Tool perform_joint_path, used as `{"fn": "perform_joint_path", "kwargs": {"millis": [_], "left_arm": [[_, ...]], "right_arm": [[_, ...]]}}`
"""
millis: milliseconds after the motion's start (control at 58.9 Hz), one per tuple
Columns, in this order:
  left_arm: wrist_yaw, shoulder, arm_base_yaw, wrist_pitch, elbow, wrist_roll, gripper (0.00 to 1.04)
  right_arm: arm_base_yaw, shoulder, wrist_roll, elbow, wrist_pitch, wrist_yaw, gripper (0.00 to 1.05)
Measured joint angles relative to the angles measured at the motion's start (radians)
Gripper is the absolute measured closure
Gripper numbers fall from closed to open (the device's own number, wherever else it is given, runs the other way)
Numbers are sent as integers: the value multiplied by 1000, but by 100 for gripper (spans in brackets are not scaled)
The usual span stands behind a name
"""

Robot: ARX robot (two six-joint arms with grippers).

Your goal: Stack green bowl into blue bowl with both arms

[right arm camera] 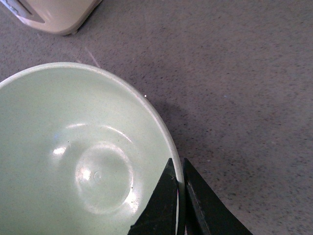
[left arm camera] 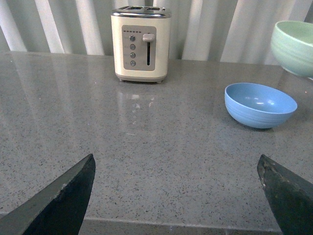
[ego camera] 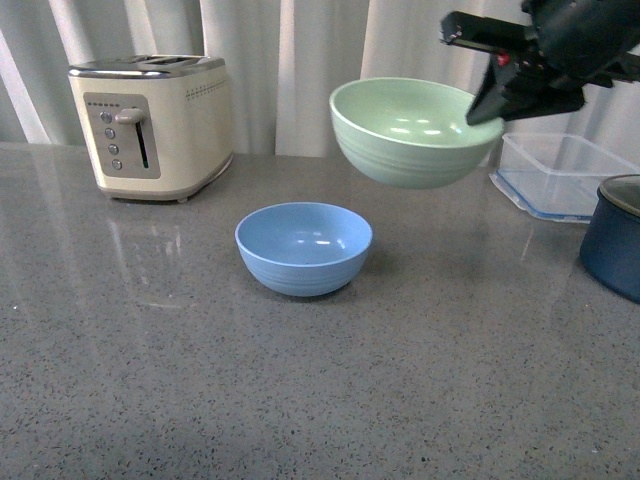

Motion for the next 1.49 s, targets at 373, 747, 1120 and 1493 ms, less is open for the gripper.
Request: {"fn": "perform_joint_path", "kwargs": {"millis": [373,747,1120,1493], "left_arm": [[0,0,0,0,0,0,7],[0,0,0,0,0,0,7],[0,0,0,0,0,0,7],[0,0,0,0,0,0,7]], "right_arm": [[60,132,0,67,-4,-11,104],[71,219,0,100,26,-36,104],[56,207,9,103,35,-94,57],[-75,-217,26,-258,75,-110,10]]}}
